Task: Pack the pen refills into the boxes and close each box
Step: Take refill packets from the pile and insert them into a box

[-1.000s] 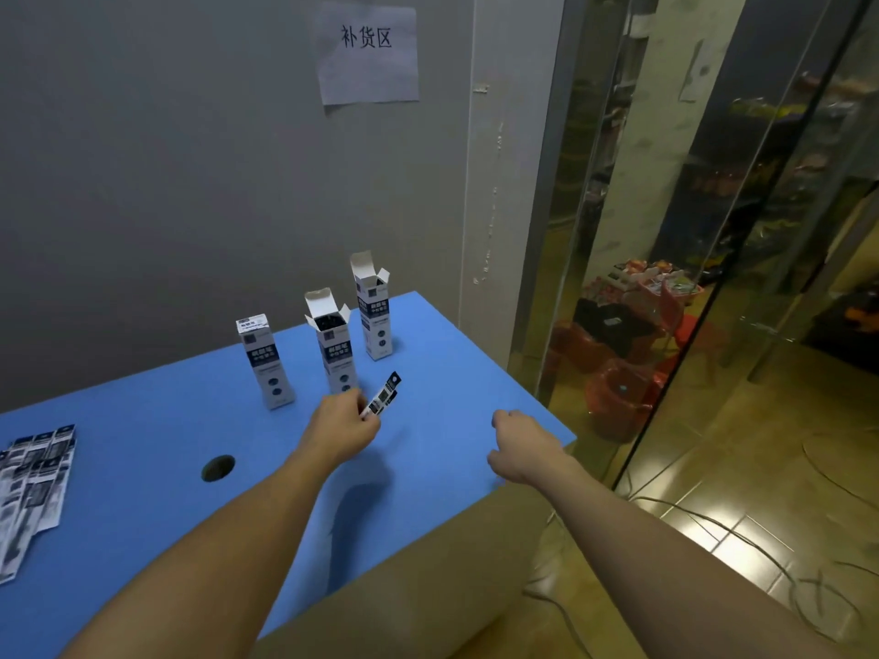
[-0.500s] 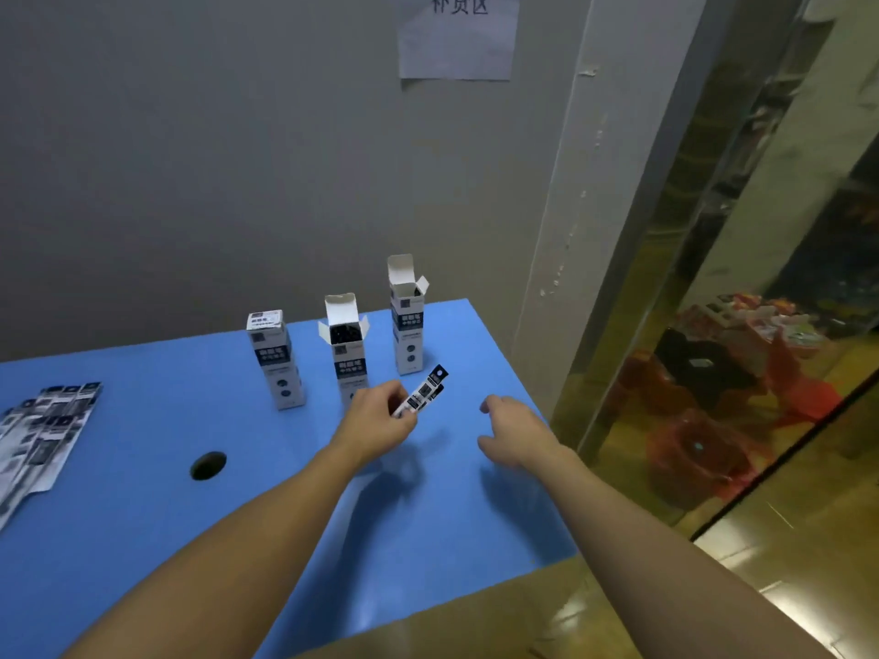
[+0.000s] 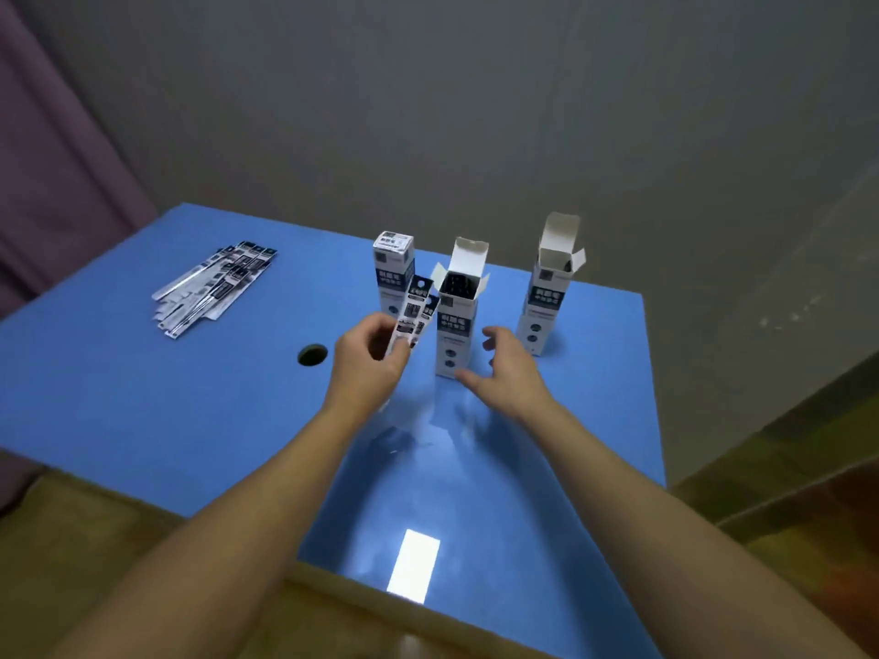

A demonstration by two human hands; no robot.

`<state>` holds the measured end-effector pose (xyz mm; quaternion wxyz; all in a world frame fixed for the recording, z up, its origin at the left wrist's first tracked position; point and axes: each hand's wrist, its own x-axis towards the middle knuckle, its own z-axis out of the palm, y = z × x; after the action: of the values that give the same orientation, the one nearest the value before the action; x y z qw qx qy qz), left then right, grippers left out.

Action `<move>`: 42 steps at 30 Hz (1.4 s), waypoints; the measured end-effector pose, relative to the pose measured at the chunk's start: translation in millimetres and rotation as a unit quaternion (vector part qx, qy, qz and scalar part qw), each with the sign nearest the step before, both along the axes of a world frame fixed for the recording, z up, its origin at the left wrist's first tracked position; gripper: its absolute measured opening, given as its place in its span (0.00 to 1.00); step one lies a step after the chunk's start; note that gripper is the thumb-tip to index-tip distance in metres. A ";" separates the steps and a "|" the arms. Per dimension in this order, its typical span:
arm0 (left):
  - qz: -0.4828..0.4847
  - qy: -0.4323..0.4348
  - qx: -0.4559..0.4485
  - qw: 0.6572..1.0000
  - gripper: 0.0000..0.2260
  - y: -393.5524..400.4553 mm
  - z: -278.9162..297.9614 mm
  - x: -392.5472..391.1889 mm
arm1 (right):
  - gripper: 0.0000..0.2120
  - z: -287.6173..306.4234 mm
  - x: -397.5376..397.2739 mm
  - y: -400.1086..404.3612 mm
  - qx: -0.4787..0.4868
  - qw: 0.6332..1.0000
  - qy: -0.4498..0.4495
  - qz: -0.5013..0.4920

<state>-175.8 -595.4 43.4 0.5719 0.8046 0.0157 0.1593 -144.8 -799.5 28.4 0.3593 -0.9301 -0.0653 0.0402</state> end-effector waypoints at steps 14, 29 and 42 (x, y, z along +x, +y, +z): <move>-0.034 -0.287 -0.166 0.943 0.05 -19.8 43.2 71.5 | 0.25 -19.2 70.0 31.1 0.291 0.939 -0.182 0.010; -0.209 -0.357 -0.217 0.884 0.09 -33.0 64.8 99.2 | 0.27 -26.3 92.5 28.7 0.360 0.910 -0.194 0.064; -0.167 -0.336 -0.159 0.913 0.16 -33.6 66.2 108.3 | 0.26 -16.2 101.7 23.8 0.333 0.925 -0.166 0.073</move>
<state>-67.5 -629.1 109.5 0.6823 0.5927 -0.2871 0.3173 -43.0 -775.8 12.2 0.6287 -0.7428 -0.2011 -0.1126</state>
